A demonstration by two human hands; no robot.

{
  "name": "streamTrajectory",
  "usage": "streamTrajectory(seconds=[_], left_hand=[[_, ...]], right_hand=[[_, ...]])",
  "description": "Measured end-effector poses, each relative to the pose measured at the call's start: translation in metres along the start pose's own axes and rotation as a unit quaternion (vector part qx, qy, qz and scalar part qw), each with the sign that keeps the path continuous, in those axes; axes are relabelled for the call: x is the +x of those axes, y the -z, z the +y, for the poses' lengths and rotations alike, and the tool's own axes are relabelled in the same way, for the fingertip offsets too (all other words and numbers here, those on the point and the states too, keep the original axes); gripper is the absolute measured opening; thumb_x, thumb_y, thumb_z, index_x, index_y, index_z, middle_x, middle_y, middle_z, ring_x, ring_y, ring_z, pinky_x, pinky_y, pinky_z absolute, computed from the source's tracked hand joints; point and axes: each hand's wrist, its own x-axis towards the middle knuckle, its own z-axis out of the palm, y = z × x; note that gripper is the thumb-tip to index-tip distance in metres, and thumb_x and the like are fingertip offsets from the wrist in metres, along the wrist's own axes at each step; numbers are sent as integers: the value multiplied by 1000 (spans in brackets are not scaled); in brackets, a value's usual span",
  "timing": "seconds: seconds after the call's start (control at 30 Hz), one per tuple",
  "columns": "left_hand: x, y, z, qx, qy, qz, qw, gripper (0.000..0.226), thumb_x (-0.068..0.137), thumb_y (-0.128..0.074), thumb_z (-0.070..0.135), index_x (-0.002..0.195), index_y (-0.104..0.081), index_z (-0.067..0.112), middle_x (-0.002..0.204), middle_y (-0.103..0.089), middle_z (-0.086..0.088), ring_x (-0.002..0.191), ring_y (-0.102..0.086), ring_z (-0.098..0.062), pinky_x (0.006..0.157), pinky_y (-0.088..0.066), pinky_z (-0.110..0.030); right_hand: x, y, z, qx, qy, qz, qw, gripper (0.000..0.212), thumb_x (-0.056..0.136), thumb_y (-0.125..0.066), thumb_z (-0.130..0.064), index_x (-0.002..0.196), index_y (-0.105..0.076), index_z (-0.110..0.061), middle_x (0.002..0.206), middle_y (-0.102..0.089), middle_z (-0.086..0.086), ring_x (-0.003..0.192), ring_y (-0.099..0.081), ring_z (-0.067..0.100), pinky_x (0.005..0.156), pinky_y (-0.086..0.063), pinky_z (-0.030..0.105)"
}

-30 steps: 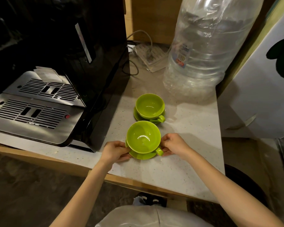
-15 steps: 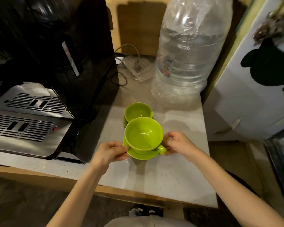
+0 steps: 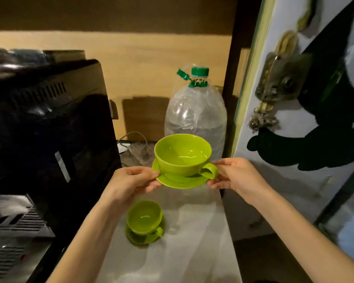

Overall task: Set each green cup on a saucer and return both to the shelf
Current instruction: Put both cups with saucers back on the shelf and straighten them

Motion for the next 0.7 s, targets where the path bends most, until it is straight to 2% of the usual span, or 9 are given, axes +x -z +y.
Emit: streamTrajectory(seconds=[0.13, 0.3, 0.37, 0.47, 0.57, 0.7], left_hand=[[10, -28, 52, -11, -54, -26, 998, 25, 81, -58, 4, 59, -71, 5, 48, -69, -3, 38, -58, -1, 41, -46, -8], [19, -58, 120, -49, -101, -54, 992, 21, 84, -54, 1, 67, -67, -2, 45, -67, -7, 37, -61, -4, 38, -47, -9], [21, -70, 147, -68, -113, -63, 989, 17, 84, -53, -1, 71, -64, -4, 45, -67, -8, 39, -63, -6, 38, -47, -10], [26, -85, 185, -85, -126, -64, 986, 21, 83, -53, -4, 65, -64, -6, 45, -67, -12, 40, -64, -10, 36, -48, -13], [33, -98, 221, -91, -152, -72, 982, 18, 85, -50, -5, 71, -61, -6, 45, -67, -13, 39, -65, -12, 37, -49, -14], [37, -110, 268, -85, -175, -91, 977, 15, 83, -54, -2, 71, -62, -5, 47, -67, -14, 39, -65, -13, 39, -51, -15]], right_hand=[[5, 19, -56, 33, 45, 23, 998, 12, 87, -51, 2, 79, -58, 6, 43, -64, 7, 36, -61, 11, 38, -52, 18], [10, 36, -120, 56, 88, 45, 994, 23, 89, -45, 6, 69, -58, 4, 39, -64, 8, 35, -61, 11, 34, -50, 17], [11, 42, -146, 65, 109, 53, 991, 22, 88, -45, 7, 69, -58, 5, 39, -63, 9, 34, -61, 11, 33, -49, 17], [12, 49, -184, 73, 136, 62, 986, 21, 87, -46, 7, 69, -57, 6, 38, -62, 10, 32, -59, 12, 33, -48, 17], [14, 55, -223, 78, 169, 58, 981, 20, 87, -47, 6, 70, -57, 6, 37, -62, 10, 31, -59, 12, 33, -48, 17], [17, 61, -269, 79, 204, 50, 974, 14, 87, -48, 5, 78, -58, 8, 39, -63, 10, 33, -60, 12, 32, -48, 16]])
